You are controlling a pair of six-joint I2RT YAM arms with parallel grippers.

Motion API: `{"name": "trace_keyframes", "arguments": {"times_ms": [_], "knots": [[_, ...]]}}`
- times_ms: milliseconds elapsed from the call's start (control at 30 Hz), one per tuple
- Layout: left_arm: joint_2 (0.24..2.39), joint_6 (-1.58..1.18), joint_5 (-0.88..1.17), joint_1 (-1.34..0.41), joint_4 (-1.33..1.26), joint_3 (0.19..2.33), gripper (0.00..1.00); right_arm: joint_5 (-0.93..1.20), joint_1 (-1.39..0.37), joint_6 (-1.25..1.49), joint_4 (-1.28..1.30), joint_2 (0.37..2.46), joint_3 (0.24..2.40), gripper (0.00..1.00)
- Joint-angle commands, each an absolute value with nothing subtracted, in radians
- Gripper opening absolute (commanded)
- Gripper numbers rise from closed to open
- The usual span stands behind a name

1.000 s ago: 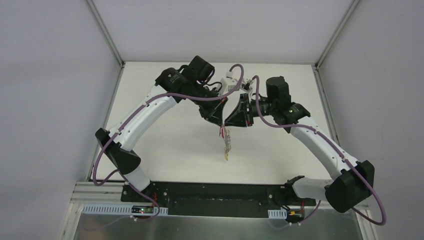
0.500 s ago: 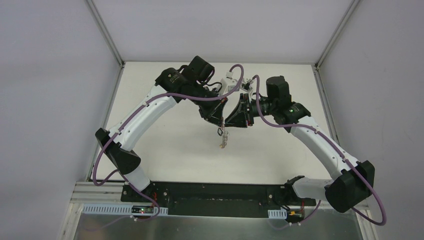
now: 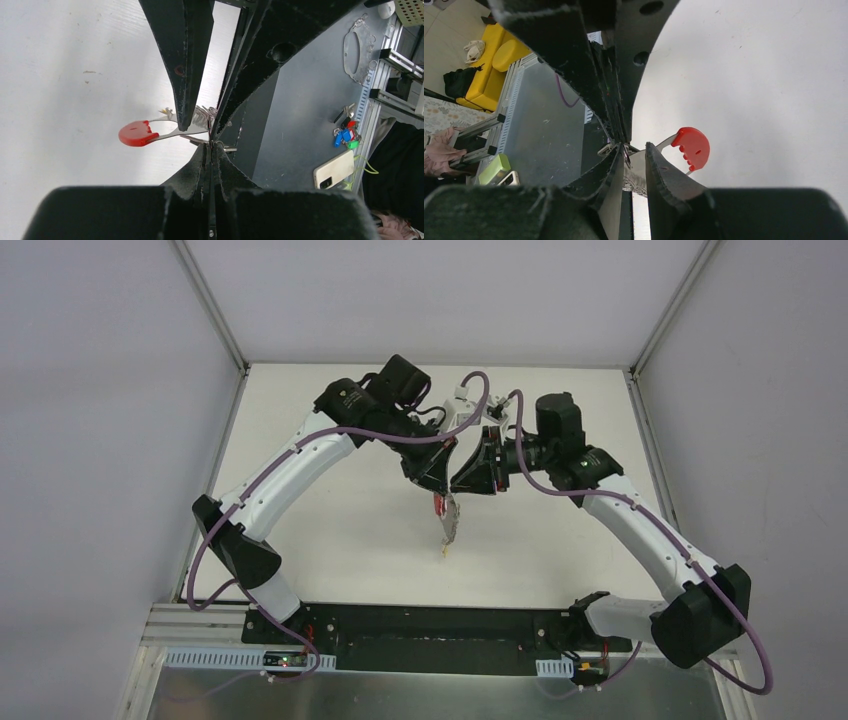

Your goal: Put the keys on the keyring

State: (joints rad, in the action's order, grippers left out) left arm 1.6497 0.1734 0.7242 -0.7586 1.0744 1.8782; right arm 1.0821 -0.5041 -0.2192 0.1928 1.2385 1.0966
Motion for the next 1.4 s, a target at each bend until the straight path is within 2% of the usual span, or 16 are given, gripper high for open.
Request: {"name": "trace_keyframes", "arguments": {"times_ms": [0,433,767,1367], "knots": [[1.605,0.183,0.793,-0.771,1.039,1.853,0.0,1.12,-0.479,-0.16,0.048,1.189,1.071,0.24],[1.596,0.165,0.815,-0.769,1.017,1.84,0.0,1.163,-0.467,-0.142,0.019,1.193,1.065,0.22],[1.58,0.153,0.824,-0.746,1.002,1.824,0.0,1.188,-0.456,-0.149,0.021,1.166,1.033,0.3],[1.58,0.149,0.823,-0.741,0.995,1.824,0.0,1.22,-0.462,-0.116,-0.026,1.19,1.002,0.24]]}}
